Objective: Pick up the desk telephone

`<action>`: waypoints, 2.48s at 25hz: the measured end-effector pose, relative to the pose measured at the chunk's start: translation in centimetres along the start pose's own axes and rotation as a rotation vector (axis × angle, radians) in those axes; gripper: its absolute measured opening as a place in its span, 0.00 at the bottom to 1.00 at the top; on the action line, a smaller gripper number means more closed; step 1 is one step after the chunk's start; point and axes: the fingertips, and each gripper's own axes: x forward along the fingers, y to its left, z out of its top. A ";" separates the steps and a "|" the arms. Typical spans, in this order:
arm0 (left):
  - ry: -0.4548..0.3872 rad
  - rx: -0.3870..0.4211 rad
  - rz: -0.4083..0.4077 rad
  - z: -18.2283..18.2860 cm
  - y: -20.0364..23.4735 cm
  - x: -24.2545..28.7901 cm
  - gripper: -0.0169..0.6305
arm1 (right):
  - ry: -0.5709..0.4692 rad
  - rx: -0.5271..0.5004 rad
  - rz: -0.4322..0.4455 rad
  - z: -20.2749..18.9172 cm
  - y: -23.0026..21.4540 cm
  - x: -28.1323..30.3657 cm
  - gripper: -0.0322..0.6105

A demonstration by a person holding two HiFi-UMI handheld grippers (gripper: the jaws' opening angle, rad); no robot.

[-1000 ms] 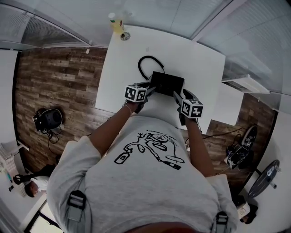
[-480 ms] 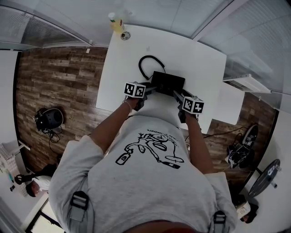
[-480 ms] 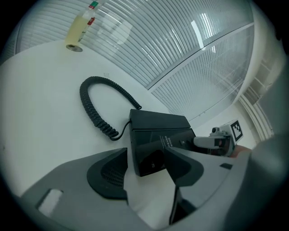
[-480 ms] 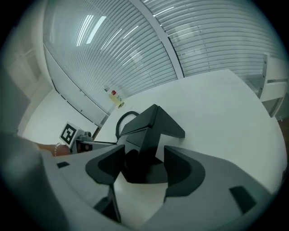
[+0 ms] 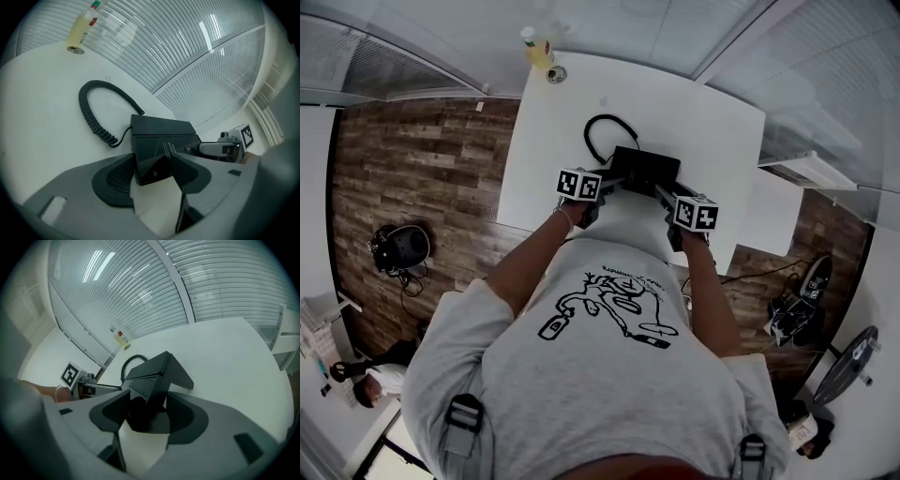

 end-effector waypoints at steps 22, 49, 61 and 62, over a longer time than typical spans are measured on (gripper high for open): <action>-0.155 0.064 0.040 5.1 -7.1 -8.0 0.40 | -0.112 -0.035 0.076 6.0 6.3 -7.4 0.41; -0.297 0.135 0.053 8.5 -17.9 -18.5 0.39 | -0.188 -0.144 0.144 10.8 15.0 -18.4 0.41; -0.370 0.198 0.048 10.2 -23.0 -23.2 0.40 | -0.251 -0.228 0.139 13.0 19.1 -23.9 0.41; -0.376 0.205 0.048 10.4 -23.3 -23.5 0.40 | -0.257 -0.231 0.140 13.2 19.3 -24.2 0.41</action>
